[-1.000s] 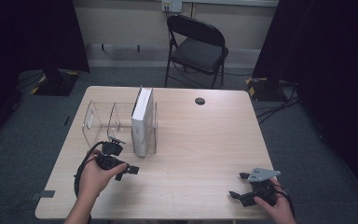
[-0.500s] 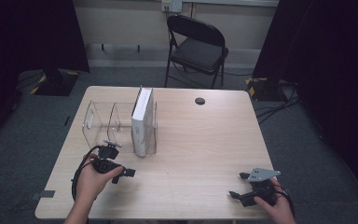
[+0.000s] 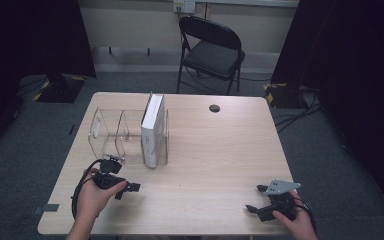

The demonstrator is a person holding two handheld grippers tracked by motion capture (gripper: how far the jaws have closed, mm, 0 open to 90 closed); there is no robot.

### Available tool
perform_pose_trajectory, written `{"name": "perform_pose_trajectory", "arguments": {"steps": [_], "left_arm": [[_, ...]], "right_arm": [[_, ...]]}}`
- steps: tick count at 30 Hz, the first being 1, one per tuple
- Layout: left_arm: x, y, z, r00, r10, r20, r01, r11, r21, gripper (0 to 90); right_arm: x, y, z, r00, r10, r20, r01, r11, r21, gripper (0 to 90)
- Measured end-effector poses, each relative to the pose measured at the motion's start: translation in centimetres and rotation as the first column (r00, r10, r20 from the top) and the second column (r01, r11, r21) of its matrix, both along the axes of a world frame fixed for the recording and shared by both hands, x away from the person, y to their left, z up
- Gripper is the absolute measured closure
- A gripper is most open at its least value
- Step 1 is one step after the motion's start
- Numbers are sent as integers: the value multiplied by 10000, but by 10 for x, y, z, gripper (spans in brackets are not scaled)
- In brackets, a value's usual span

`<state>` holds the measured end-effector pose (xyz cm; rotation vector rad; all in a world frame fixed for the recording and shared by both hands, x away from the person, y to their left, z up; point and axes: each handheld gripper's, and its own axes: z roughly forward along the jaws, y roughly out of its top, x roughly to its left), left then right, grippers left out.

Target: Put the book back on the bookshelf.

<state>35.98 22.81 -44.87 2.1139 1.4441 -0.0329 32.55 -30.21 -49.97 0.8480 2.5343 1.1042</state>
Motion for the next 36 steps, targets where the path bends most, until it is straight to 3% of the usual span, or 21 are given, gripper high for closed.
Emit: {"name": "perform_pose_trajectory", "arguments": {"steps": [12,15,22,30,32,36], "left_arm": [[-7,16,-11,9994,33,334,-35,10000,59,273],[-10,16,-18,9991,-22,427,10,9996,276,269],[-14,17,-25,9925,-458,1136,375,9966,735,238],[-21,13,-31,9703,-1398,1973,1126,9833,1431,149],[-24,13,-35,9563,-1623,2431,1224,9776,1712,146],[-30,13,-40,9377,-1871,2928,1393,9744,1762,104]], "right_arm": [[0,0,0,10000,-1,2,1,10000,-3,132],[0,0,0,10000,1,0,-1,10000,-1,132],[0,0,0,10000,2,0,-2,10000,-1,132],[0,0,0,10000,0,0,0,10000,-4,133],[0,0,0,10000,0,2,0,10000,-3,132],[0,0,0,10000,2,2,-2,10000,-4,132]]}}
